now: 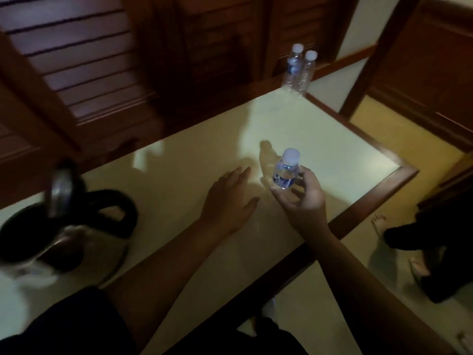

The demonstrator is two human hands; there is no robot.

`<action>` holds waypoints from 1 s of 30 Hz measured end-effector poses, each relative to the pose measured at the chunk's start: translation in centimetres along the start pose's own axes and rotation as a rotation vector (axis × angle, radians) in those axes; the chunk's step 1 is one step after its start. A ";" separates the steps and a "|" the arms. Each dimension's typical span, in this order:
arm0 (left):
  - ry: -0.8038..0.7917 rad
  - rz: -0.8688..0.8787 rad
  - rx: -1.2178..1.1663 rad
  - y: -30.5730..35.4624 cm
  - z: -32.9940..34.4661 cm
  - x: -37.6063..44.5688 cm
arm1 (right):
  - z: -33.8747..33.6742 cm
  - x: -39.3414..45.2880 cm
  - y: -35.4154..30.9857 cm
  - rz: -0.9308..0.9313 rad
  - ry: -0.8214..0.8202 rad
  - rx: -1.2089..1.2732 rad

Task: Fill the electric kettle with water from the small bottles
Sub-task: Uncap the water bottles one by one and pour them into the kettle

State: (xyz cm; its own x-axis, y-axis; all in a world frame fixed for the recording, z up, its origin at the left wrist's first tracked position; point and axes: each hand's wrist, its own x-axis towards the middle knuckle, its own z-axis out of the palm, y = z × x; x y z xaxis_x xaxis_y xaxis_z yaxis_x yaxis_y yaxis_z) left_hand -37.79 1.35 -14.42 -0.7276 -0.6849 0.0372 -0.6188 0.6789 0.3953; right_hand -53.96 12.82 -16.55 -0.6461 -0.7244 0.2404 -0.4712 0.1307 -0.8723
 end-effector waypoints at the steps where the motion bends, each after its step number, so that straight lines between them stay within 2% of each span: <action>1: 0.002 -0.009 0.012 0.7 0.7 2.5 | -0.9 2.0 1.0 -0.007 0.029 -0.008; 6: -0.025 -0.070 0.055 3.2 2.9 13.8 | -4.8 13.2 4.5 0.025 0.115 -0.004; 9: -0.043 -0.096 0.046 4.2 3.6 18.8 | -6.0 19.4 6.8 -0.030 0.122 -0.032; 12: -0.048 -0.131 0.135 4.6 4.3 22.0 | -6.2 24.3 9.6 -0.079 0.118 -0.045; 15: -0.056 -0.143 0.193 4.1 5.2 23.5 | -6.0 27.7 11.1 -0.029 0.089 -0.001; 30: -0.014 -0.146 0.242 3.3 7.3 23.3 | -4.0 34.5 12.5 -0.087 0.029 0.000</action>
State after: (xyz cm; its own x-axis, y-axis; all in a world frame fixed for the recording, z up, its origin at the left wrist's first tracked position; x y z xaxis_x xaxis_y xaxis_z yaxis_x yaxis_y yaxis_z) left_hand -58.95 -10.50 -18.95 -0.6287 -0.7774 -0.0173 -0.7688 0.6180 0.1644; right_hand -84.57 -7.88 -17.50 -0.6198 -0.7130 0.3279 -0.5267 0.0681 -0.8474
